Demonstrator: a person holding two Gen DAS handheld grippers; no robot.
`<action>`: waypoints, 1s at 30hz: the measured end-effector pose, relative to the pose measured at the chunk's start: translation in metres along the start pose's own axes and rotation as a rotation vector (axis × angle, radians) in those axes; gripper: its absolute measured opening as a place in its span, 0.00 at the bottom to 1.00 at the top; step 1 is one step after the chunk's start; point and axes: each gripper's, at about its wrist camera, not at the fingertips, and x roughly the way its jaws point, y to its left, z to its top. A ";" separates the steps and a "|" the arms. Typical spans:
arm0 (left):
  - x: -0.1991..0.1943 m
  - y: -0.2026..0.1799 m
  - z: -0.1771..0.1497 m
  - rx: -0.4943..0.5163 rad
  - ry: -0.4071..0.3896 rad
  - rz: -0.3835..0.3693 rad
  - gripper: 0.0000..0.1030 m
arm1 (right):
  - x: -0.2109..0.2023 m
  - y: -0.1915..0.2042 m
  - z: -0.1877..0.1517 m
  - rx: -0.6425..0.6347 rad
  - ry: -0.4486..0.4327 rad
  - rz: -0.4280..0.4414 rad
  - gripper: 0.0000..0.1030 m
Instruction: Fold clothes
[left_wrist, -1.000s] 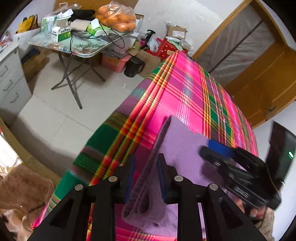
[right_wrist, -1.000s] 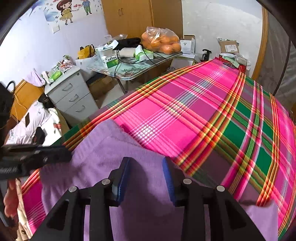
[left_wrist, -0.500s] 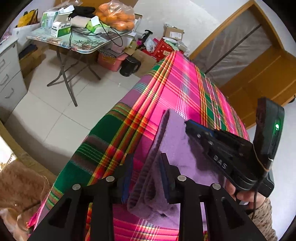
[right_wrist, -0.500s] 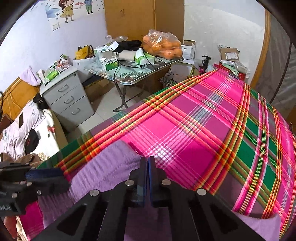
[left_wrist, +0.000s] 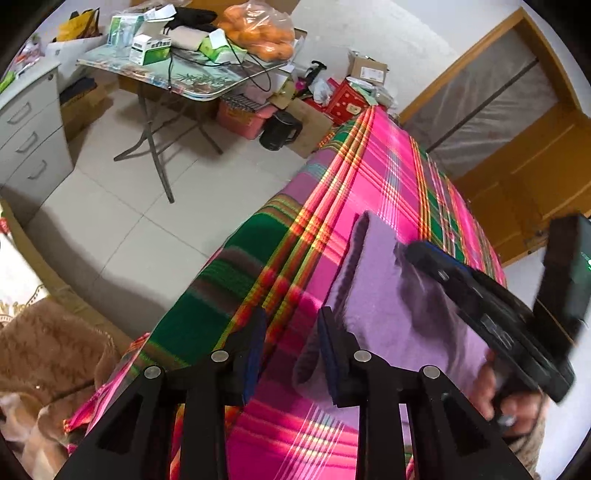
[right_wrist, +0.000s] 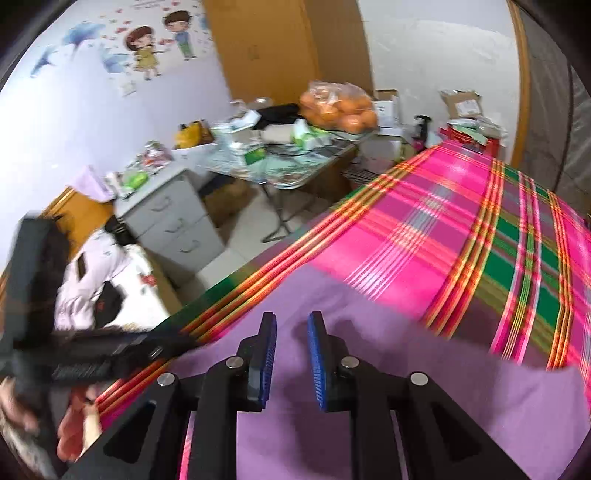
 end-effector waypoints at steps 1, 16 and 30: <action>-0.001 0.001 -0.001 -0.004 -0.002 -0.004 0.29 | -0.003 0.008 -0.006 -0.016 0.001 0.020 0.21; -0.009 0.010 -0.006 -0.049 0.024 -0.048 0.29 | 0.021 0.098 -0.058 -0.319 0.042 -0.138 0.43; 0.012 0.003 0.014 -0.066 0.123 -0.157 0.37 | 0.003 0.093 -0.064 -0.230 -0.082 -0.213 0.10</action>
